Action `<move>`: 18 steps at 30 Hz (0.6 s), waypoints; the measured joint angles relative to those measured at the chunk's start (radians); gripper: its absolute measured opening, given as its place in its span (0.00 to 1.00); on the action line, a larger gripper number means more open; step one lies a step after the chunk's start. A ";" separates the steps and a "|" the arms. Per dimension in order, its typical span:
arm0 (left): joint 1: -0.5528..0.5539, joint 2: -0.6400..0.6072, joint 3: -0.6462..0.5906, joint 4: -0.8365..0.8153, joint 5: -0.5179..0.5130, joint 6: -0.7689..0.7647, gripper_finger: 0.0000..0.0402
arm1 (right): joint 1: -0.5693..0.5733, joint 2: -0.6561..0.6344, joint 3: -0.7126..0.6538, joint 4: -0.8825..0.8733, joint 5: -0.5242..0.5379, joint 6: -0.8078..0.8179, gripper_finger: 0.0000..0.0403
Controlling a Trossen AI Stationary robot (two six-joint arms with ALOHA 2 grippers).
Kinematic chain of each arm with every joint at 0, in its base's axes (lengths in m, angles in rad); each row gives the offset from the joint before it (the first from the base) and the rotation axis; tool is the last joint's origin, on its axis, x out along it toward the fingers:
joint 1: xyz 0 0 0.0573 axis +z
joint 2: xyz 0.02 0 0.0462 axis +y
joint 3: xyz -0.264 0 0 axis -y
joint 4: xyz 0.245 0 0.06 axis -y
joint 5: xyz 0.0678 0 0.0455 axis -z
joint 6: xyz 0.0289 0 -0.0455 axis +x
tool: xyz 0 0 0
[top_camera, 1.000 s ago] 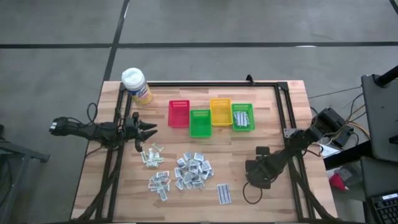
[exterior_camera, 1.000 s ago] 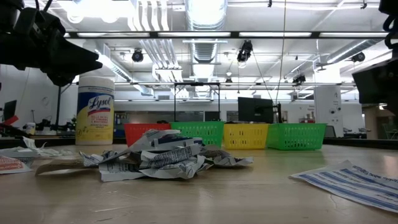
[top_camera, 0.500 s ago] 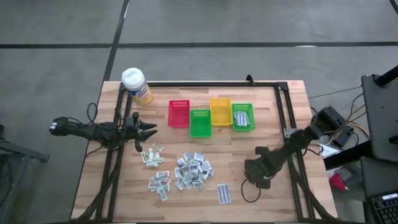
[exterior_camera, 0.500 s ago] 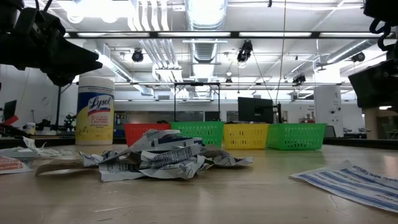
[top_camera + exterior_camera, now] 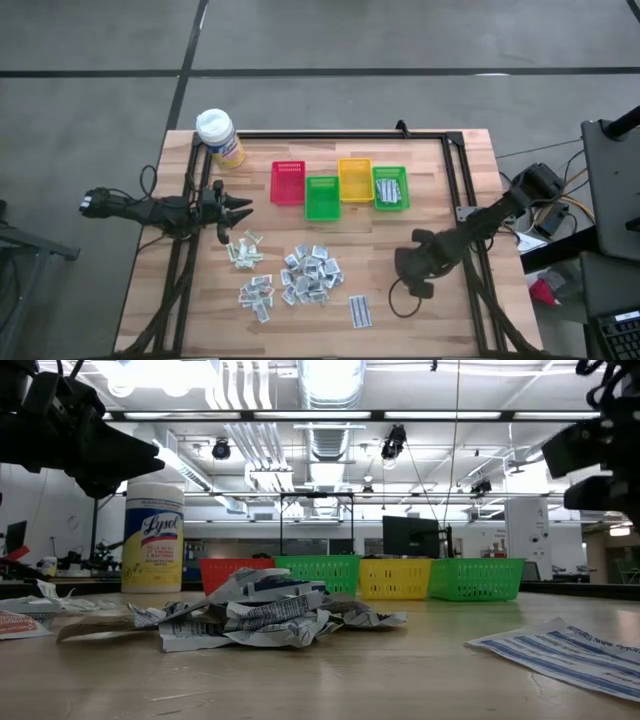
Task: Pick & Place First Aid Supplies
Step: Put the blue bandage into the right green basket
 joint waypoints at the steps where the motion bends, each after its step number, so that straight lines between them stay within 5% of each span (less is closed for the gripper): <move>1: 0.000 0.000 0.000 0.000 0.000 0.000 0.33 | 0.000 -0.013 0.000 0.000 0.000 0.001 0.02; 9: 0.000 0.000 0.000 0.000 0.000 0.000 0.33 | -0.003 -0.128 0.002 0.027 0.065 0.023 0.02; 18: 0.000 0.000 0.000 0.000 0.000 0.000 0.33 | -0.053 -0.247 0.028 0.051 0.314 0.005 0.02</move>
